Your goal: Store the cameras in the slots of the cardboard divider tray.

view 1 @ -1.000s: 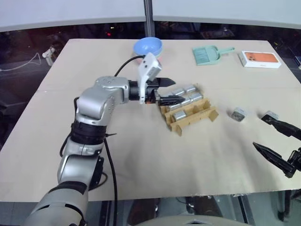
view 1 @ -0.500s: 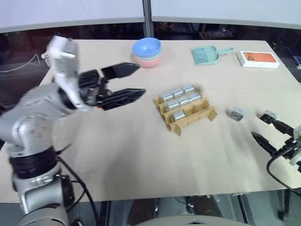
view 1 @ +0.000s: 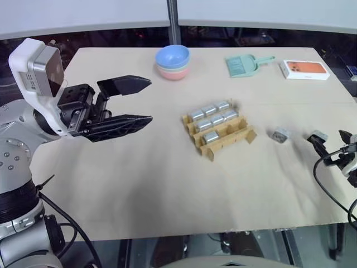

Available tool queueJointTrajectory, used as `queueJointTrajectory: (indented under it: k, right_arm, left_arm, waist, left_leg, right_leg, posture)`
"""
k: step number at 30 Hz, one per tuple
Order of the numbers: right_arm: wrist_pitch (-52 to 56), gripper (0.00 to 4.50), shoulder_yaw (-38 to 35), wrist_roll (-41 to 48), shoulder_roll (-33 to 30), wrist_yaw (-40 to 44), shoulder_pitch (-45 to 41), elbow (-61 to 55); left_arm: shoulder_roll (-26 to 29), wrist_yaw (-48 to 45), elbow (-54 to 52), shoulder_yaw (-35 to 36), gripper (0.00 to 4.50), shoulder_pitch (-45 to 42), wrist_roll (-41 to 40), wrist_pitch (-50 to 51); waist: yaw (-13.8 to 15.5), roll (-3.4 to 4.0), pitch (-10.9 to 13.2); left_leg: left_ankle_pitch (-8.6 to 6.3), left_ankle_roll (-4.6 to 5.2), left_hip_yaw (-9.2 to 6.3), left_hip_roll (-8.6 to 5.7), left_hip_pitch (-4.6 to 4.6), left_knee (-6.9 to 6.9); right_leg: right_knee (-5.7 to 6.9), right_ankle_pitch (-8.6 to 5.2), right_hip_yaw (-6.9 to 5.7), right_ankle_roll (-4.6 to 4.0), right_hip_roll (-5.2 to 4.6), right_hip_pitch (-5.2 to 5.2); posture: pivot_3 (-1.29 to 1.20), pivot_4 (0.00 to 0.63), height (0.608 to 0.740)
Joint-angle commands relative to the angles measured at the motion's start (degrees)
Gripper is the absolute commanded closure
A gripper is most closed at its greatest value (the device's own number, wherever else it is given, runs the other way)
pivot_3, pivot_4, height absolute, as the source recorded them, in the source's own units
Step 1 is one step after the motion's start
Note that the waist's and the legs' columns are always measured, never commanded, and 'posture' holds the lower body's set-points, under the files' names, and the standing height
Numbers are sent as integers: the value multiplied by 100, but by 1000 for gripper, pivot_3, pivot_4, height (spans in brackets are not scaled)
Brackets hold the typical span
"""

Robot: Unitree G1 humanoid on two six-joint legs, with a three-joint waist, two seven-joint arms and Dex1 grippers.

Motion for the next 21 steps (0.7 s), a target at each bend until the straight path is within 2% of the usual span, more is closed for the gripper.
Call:
queueJointTrajectory:
  k: [1, 7, 13, 21]
  right_arm:
    - [105, 0, 49, 5, -302, 217, -434, 607]
    - [237, 0, 90, 203, -556, 741, -1109, 1523]
    - [517, 0, 246, 335, -797, 1573, -1241, 1850]
    - [433, 0, 302, 290, -906, 1865, -1619, 2482]
  left_arm:
    - [66, 127, -56, -52, 57, -61, -183, -21]
    - [176, 69, -56, -197, 57, -40, -134, -115]
    - [294, 71, -53, -232, 57, 1, -129, -112]
    - [351, 114, -61, -276, 57, -39, -254, -34]
  waist:
    - [-13, 0, 0]
    - [-28, 0, 1]
    - [-14, 0, 1]
    - [-30, 0, 1]
  left_leg:
    - [0, 0, 4, 0, 1, 0]
    - [0, 1, 23, -2, 17, -9]
    - [-1, 1, 25, -1, 16, -13]
    - [-1, 1, 42, 0, 28, -14]
  right_leg:
    - [0, 0, 2, 0, 0, 0]
    - [2, 0, 17, 0, 7, 3]
    - [-2, 1, 19, 1, 7, 3]
    - [0, 1, 32, 2, 8, 4]
  posture:
    - [0, 150, 740]
    - [0, 150, 740]
    - [0, 150, 740]
    - [0, 150, 740]
